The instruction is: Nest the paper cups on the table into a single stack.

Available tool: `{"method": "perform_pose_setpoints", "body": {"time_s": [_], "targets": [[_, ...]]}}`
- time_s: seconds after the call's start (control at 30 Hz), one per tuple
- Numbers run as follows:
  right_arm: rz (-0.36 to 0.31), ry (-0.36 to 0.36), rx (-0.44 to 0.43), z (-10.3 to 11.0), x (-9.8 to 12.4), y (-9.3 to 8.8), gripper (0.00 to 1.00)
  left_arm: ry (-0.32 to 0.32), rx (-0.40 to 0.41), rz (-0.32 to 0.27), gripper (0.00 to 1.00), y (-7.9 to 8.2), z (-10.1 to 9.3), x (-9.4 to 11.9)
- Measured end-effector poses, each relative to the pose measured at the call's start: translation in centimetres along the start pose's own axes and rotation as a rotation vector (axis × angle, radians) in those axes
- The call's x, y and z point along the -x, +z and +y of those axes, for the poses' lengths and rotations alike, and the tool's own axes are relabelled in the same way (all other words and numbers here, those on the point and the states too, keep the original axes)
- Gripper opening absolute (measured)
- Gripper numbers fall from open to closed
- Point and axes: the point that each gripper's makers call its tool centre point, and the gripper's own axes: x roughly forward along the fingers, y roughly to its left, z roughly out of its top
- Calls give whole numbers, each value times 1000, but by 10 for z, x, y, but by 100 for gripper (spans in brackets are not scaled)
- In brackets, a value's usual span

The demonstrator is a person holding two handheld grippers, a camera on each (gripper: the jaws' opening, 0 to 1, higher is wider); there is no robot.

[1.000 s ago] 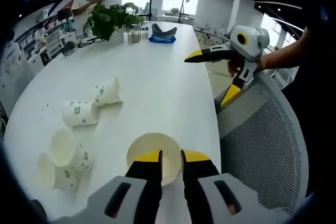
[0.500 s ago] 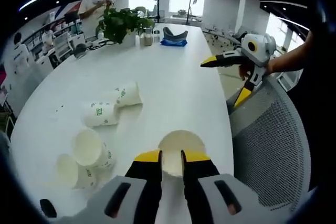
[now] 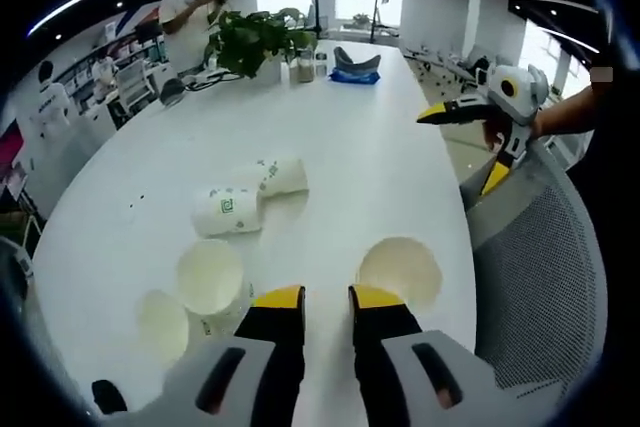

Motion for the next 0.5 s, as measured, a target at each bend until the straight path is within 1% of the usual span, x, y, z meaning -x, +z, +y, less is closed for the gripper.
{"method": "perform_pose_setpoints", "body": {"time_s": [0.17, 0.2, 0.23, 0.5], "targets": [[7, 0, -1, 0, 0, -1, 87, 40, -1, 1, 17, -2, 18, -4], [8, 1, -1, 0, 0, -1, 87, 51, 1, 4, 18, -6, 26, -5], [9, 0, -1, 0, -1, -1, 87, 58, 1, 7, 18, -7, 29, -6], [22, 2, 1, 0, -1, -4, 87, 84, 3, 22, 18, -7, 39, -10]]}}
